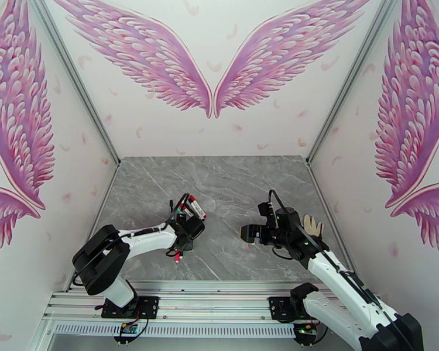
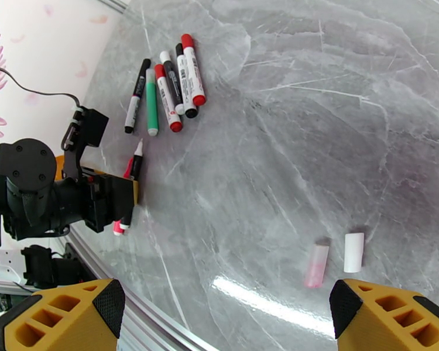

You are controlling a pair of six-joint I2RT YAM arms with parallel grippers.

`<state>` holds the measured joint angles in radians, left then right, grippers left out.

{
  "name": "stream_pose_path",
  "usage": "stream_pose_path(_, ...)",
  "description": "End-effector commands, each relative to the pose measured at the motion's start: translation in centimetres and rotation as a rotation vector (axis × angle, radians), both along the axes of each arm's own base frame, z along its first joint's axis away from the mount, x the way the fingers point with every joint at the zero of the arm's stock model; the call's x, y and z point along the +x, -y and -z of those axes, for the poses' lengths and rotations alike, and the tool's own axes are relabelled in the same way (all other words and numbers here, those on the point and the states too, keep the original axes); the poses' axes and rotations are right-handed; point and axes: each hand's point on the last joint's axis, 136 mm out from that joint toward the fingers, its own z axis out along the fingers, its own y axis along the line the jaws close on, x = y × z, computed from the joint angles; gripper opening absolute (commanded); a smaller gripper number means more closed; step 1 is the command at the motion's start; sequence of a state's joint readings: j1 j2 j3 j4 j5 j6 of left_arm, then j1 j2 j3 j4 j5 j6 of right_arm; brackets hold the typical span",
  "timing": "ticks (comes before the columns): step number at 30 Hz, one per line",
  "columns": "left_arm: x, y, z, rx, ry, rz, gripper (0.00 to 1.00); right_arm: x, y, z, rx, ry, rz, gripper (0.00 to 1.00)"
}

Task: Open the pen caps

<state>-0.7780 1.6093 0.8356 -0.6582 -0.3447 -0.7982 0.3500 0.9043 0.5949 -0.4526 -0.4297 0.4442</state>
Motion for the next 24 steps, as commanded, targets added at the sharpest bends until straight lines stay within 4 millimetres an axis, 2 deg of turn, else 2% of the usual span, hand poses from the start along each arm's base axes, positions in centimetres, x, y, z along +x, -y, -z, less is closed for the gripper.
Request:
stream_pose_path(1,0.1,-0.6,-0.6,-0.012,0.018,0.019,0.45,-0.3,0.0,0.8,-0.023,-0.010,-0.010,0.99)
stream_pose_path(9,0.6,0.1,-1.8,-0.094,0.018,0.036,0.55,-0.2,0.0,0.5,-0.021,-0.009,-0.010,0.99)
stream_pose_path(14,2.2,0.2,-4.7,-0.216,0.058,0.019,0.60,-0.1,0.0,0.3,-0.024,-0.007,-0.008,0.99)
stream_pose_path(16,3.2,-0.2,-6.0,-0.254,0.074,0.012,0.60,-0.1,0.0,0.3,-0.022,-0.009,-0.006,0.99)
stream_pose_path(19,4.6,-1.3,-6.6,-0.263,0.072,0.003,0.59,0.0,0.0,0.3,-0.020,-0.010,-0.001,0.99)
stream_pose_path(24,7.3,-3.8,-5.8,-0.253,0.047,-0.022,0.55,0.1,0.1,-0.1,-0.020,-0.003,0.006,0.99)
